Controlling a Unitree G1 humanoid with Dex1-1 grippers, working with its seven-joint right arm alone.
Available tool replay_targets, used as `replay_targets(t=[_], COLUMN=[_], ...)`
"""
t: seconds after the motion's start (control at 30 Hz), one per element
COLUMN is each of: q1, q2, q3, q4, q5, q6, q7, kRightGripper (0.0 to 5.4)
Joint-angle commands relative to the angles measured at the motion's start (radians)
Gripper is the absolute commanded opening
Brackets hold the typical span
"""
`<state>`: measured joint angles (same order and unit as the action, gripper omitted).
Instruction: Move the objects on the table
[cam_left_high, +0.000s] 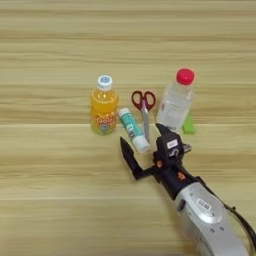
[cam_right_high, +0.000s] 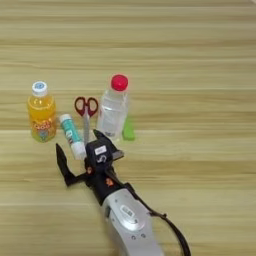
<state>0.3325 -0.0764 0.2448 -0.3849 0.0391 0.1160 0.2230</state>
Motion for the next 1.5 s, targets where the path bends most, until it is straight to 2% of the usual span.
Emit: replay_targets(t=[0.03,0.33,0.43,0.6,0.83,0.93,1.17,1.33,1.5], q1=[0.029,0.051,0.077,0.110,0.120,0.116,0.079,0.007,-0.042], q2=[-0.004,-0.006,-0.001,0.008,0.041,0.043,0.053,0.046,0.037], q3=[0.026,0.060,0.070,0.077,-0.004,-0.016,-0.060,-0.113,-0.158], q4=[-0.119,-0.180,-0.203,-0.203,-0.202,-0.193,-0.146,-0.067,-0.018], q5=[-0.006,-0.059,-0.093,-0.141,-0.146,-0.158,-0.128,-0.067,-0.042], q6=[-0.055,-0.114,-0.174,-0.233,-0.259,-0.259,-0.211,-0.144,-0.125], q7=[-0.006,-0.025,-0.055,-0.104,-0.193,-0.210,-0.216,-0.193,-0.184], kRightGripper=[5.37,5.37,5.37,5.37,5.37,5.37,5.37,5.37,5.37])
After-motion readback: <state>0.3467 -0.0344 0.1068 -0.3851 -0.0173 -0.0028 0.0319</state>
